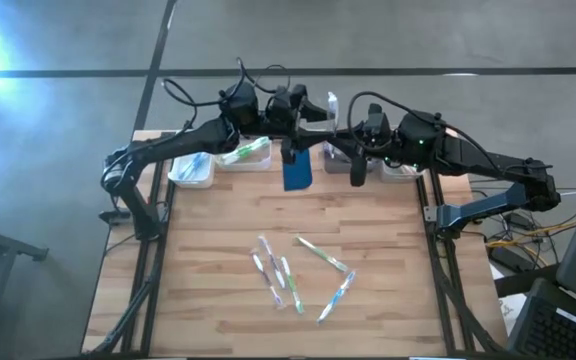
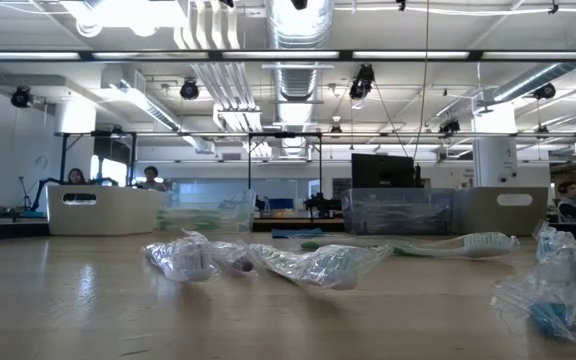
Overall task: Pick & Place Toothbrushes
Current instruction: Put the purple toothbrush into the black bin
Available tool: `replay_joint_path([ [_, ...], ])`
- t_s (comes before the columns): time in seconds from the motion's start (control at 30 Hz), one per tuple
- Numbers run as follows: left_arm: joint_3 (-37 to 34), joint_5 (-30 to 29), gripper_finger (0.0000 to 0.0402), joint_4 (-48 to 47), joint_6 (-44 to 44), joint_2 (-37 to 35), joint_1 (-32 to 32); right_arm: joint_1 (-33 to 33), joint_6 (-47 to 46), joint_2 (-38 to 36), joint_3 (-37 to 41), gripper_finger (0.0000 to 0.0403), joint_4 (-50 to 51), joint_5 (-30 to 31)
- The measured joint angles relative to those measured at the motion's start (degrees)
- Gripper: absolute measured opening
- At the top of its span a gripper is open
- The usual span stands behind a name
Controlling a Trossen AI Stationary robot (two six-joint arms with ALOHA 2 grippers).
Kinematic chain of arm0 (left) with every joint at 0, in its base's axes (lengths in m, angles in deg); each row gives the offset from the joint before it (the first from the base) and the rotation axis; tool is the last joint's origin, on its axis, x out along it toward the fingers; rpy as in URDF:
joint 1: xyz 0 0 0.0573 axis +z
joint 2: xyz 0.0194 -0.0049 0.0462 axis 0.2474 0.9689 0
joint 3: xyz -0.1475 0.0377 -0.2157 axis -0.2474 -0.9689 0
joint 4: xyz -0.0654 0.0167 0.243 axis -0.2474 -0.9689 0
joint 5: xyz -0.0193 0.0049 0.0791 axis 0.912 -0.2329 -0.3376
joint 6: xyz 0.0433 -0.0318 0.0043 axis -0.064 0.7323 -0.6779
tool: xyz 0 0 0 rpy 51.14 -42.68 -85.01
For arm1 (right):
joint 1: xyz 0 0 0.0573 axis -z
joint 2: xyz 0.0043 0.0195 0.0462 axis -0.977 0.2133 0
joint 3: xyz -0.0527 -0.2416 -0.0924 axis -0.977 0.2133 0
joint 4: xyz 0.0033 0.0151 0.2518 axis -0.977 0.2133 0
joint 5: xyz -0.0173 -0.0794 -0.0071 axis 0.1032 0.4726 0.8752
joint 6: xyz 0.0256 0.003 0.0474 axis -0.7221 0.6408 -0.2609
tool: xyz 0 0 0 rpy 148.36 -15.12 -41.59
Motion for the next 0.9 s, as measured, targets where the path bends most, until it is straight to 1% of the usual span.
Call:
replay_joint_path([
  [0.2,0.0,-0.02,0.0245,-0.01,-0.02,-0.1,0.2,-0.04,0.87,-0.34,0.0,0.0044,0.63,-0.01],
  [0.37,-0.24,-0.04,0.0244,-1.7,-0.21,-1.54,1.14,-0.04,1.03,-2.04,0.0,0.0045,3.97,0.14],
  [0.5,-0.24,-0.08,0.0243,-6.49,-1.56,-3.06,2.24,-0.04,1.03,-3.84,0.02,0.0049,6.41,1.46],
  [0.7,-0.28,-0.17,0.0242,-13.98,-2.75,-5.67,3.87,0.0,1.09,-7.16,0.02,0.0044,8.91,3.2],
  [0.9,-0.28,-0.19,0.0242,-21.37,-3.39,-6.92,5.49,0.11,1.21,-10.35,0.02,0.005,11.2,7.68],
])
